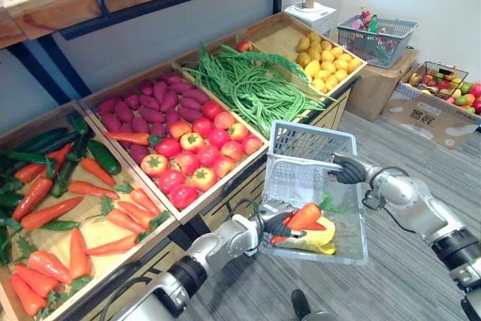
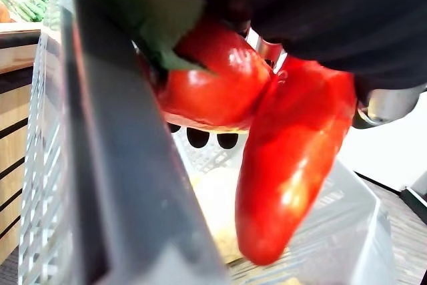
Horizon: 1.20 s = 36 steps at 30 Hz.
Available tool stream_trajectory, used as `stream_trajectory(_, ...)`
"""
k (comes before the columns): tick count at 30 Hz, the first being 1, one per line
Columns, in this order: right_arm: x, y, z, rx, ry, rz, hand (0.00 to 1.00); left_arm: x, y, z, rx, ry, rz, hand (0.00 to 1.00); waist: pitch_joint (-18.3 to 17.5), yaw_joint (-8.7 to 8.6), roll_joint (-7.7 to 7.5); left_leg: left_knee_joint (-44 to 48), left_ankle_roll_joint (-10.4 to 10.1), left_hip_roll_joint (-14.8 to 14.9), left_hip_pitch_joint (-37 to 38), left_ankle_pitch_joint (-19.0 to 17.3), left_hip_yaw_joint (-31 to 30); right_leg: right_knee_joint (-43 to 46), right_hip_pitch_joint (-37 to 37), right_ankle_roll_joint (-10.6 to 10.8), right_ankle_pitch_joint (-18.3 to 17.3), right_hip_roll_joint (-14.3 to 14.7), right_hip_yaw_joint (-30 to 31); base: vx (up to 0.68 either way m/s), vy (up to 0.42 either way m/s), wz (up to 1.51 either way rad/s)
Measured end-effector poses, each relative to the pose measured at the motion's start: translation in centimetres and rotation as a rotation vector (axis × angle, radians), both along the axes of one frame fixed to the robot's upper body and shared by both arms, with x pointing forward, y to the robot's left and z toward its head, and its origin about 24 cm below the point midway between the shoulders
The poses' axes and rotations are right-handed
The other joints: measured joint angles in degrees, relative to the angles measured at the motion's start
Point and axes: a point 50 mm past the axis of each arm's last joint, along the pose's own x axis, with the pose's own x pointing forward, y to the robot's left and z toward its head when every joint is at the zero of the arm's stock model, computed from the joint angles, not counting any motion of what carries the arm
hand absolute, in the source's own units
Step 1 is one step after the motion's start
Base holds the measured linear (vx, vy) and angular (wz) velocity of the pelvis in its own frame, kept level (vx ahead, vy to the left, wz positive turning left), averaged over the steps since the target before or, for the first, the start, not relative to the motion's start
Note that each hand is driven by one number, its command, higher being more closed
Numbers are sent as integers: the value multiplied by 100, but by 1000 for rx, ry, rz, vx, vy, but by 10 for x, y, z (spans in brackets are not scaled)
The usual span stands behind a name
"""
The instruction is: Pick vegetable in the basket
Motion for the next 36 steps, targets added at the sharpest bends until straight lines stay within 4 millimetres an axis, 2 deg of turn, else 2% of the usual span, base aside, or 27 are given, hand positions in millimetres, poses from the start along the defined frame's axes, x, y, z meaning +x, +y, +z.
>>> stream_trajectory(16, -1, 3, 5, 27, 3, 9, 100, 8, 1, 8, -29, -28, 38, 0, 197, 0, 100, 26, -93, 64, 78, -35, 275, 29, -65, -2, 2, 139, 188, -23, -47, -8)
stream_trajectory(19, -2, 1, 6, 34, 0, 1, 100, 8, -4, 11, -47, -34, 29, 0, 247, 18, 164, 26, -101, 81, 87, -41, 241, 100, -72, -2, 2, 150, 142, -40, -57, 6)
stream_trajectory(24, -14, -18, -8, 120, 17, -106, 100, -9, -34, 46, -191, -129, -97, 0, 359, 260, 230, 27, -104, 127, 55, -44, 106, 134, -13, -1, 1, 145, -15, -43, -52, 15)
stream_trajectory(29, -24, -33, -30, 210, 49, -242, 100, -35, -55, 75, -346, -168, -236, 0, 445, 346, 216, 26, -57, 145, -83, -53, -174, 136, 24, -9, -16, 56, -297, -54, -53, 28)
stream_trajectory(32, -30, -48, -45, 246, 71, -354, 100, -51, -57, 88, -440, -154, -286, 0, 450, 447, 211, 25, -40, 135, -155, -40, -320, 136, 36, -4, -36, -1, -432, -52, -45, 24)
stream_trajectory(36, -39, -71, -64, 274, 98, -505, 100, -65, -55, 96, -500, -128, -330, 0, 460, 563, 199, 20, -15, 137, -151, -23, -502, 181, 142, -14, -112, -67, -632, -34, -35, 31)
